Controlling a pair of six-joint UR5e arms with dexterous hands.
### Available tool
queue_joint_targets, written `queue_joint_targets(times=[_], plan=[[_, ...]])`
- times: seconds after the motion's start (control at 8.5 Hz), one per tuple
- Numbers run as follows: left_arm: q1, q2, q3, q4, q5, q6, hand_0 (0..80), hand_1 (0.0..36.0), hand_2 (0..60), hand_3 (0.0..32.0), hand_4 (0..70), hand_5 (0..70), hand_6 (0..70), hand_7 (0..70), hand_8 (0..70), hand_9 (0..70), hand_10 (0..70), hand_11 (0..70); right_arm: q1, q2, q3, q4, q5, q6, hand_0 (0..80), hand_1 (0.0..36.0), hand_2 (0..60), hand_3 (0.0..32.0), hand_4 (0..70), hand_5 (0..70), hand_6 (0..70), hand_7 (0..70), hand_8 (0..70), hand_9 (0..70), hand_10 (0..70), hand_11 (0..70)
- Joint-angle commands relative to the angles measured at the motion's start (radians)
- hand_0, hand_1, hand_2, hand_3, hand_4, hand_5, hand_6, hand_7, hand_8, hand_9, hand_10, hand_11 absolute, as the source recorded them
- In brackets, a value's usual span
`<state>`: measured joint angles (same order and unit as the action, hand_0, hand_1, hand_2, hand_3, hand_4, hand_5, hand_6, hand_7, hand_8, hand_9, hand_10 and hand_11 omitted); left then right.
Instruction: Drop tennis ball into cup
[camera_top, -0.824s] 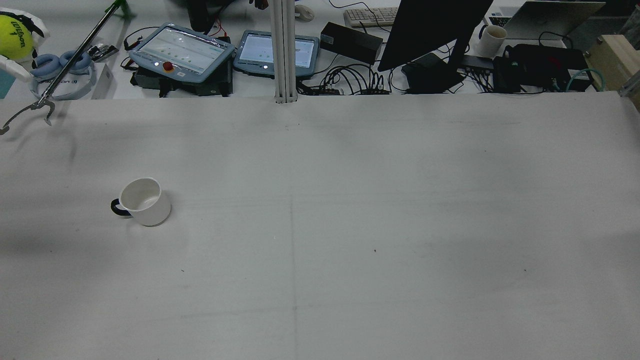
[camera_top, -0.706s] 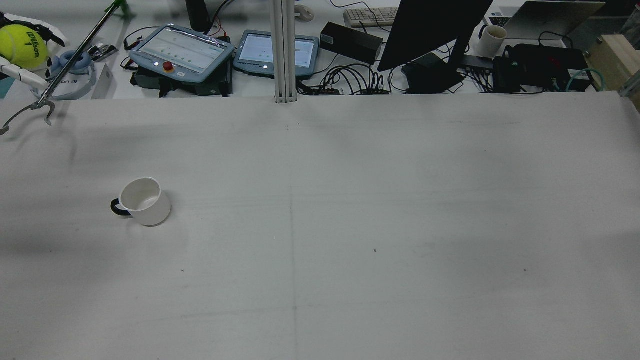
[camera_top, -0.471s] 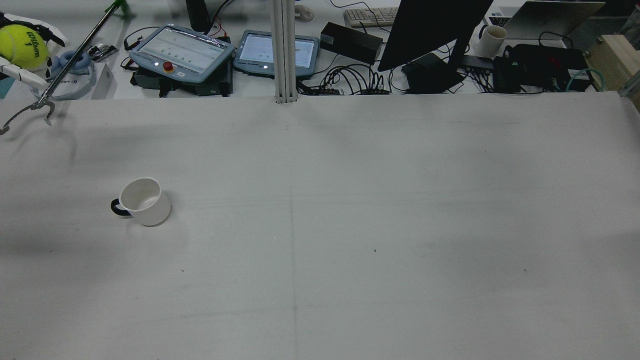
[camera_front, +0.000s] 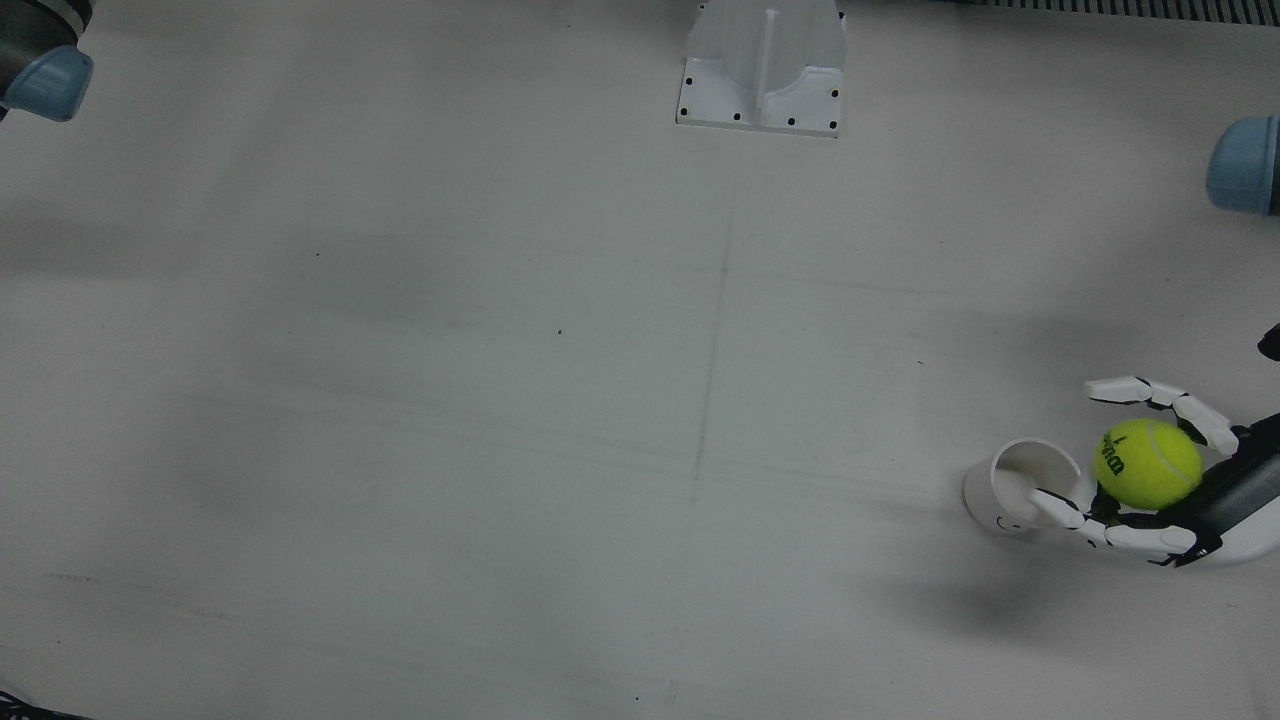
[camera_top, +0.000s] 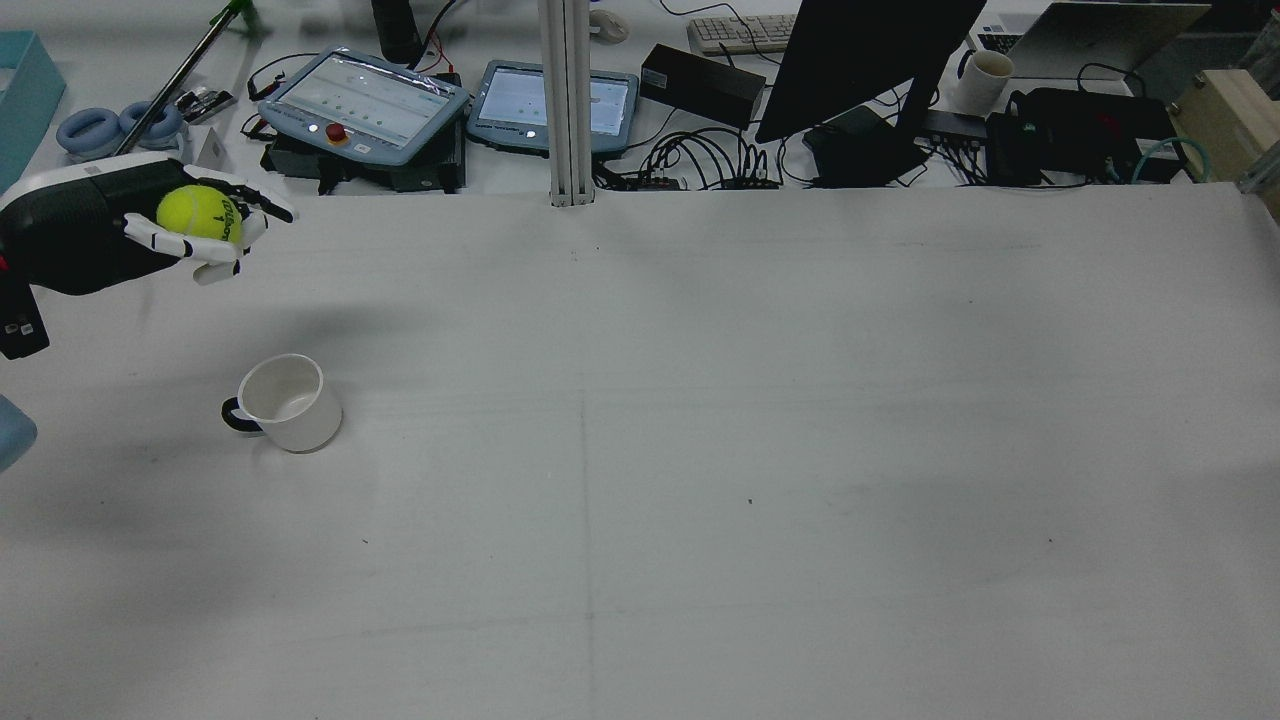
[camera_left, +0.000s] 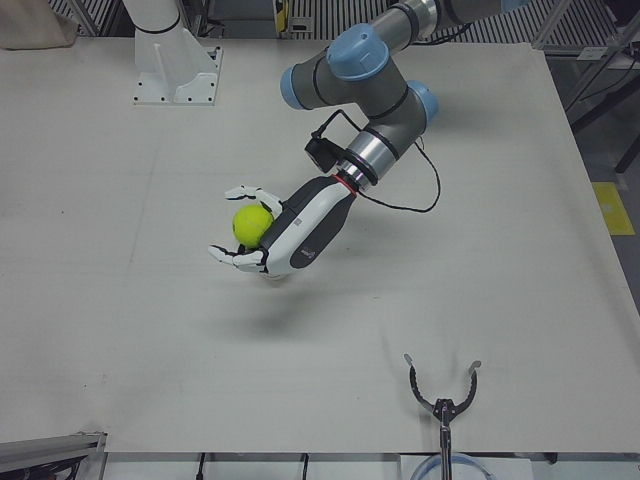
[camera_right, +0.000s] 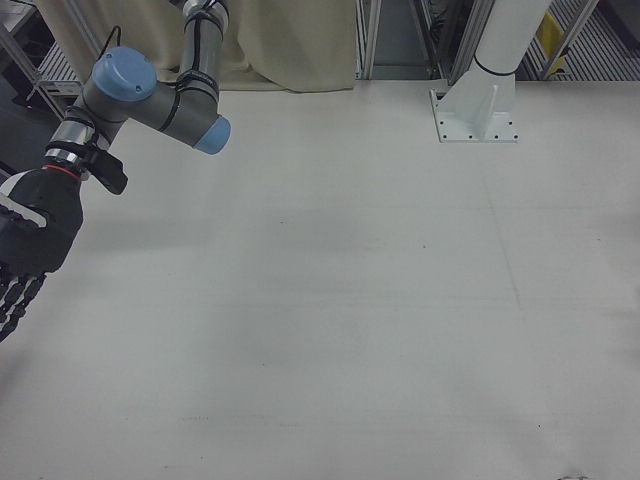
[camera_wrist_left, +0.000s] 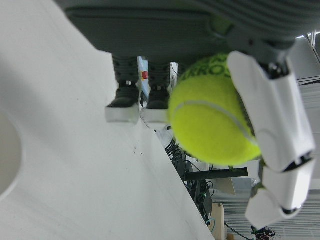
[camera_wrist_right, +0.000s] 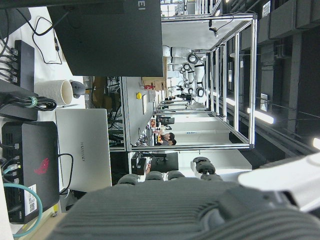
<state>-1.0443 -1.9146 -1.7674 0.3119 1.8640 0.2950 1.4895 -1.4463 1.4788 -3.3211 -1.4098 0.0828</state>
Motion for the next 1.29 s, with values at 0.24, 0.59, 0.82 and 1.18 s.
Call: queue_joint_targets(times=[0.24,0.59,0.82,1.18], plan=[[0.052,0.037,0.002,-0.036,-0.026,0.029,5.0,0.0,16.8,0.0,25.0,5.0,34.5,60.3,22.1,35.7,17.0,23.9,0.0,0.001,0.0,0.0,0.0,0.0,0.0,0.0,0.0,0.0,0.0,0.0,0.0,0.0,0.0,0.0,0.0,0.0],[0.056,0.046,0.002,-0.065,-0.028,0.026,11.1,4.9,8.8,0.0,1.3,0.0,0.0,11.1,0.0,0.8,0.0,0.0,0.0,0.0,0.0,0.0,0.0,0.0,0.0,0.0,0.0,0.0,0.0,0.0,0.0,0.0,0.0,0.0,0.0,0.0],[0.056,0.046,0.002,-0.066,-0.028,0.021,9.6,5.2,10.8,0.0,1.4,0.0,0.0,10.8,0.0,0.7,0.0,0.0,0.0,0.001,0.0,0.0,0.0,0.0,0.0,0.0,0.0,0.0,0.0,0.0,0.0,0.0,0.0,0.0,0.0,0.0],[0.005,0.031,-0.046,-0.053,-0.045,-0.04,7.4,6.3,17.0,0.0,0.0,0.0,0.1,10.8,0.0,0.7,0.0,0.0,0.0,0.0,0.0,0.0,0.0,0.0,0.0,0.0,0.0,0.0,0.0,0.0,0.0,0.0,0.0,0.0,0.0,0.0]])
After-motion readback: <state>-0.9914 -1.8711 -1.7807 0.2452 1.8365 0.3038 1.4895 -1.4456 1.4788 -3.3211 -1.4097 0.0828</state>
